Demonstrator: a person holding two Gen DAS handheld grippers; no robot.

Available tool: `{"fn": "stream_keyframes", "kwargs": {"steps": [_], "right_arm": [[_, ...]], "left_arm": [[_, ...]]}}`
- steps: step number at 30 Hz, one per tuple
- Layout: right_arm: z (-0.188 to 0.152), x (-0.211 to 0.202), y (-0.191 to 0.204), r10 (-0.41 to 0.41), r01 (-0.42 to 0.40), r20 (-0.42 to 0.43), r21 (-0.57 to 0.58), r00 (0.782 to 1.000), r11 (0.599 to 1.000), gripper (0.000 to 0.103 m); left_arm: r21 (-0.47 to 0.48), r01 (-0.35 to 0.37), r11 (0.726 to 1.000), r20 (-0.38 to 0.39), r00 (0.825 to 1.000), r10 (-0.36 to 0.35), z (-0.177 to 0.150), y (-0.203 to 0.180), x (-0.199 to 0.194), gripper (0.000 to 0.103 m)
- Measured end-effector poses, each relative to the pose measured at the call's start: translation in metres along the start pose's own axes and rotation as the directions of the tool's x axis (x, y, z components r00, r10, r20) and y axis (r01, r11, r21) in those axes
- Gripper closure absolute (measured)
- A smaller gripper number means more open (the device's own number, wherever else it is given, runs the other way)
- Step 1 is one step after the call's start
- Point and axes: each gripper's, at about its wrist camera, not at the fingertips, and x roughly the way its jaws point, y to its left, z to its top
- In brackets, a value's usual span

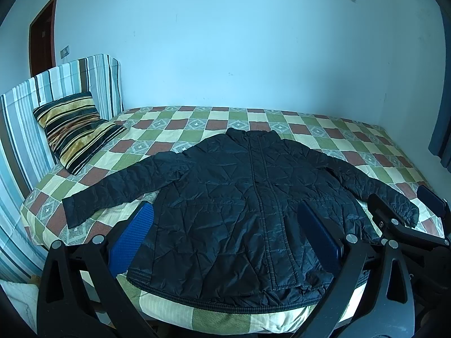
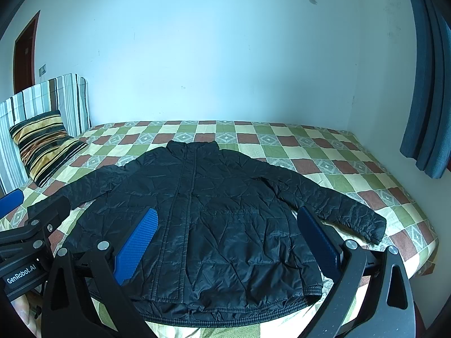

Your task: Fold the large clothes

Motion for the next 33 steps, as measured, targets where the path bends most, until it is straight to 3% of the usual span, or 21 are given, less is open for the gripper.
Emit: {"fn": "stream_keyframes", "kwargs": {"steps": [33], "right_arm": [[-0.003,0.0001,0.0032,-0.001,0.001,0.0,-0.003,1.0,1.0,0.005]], "left_arm": [[0.004,-0.002,1.0,0.004,1.0,0.002,-0.0014,0.0016,-0.0006,0.002]]}}
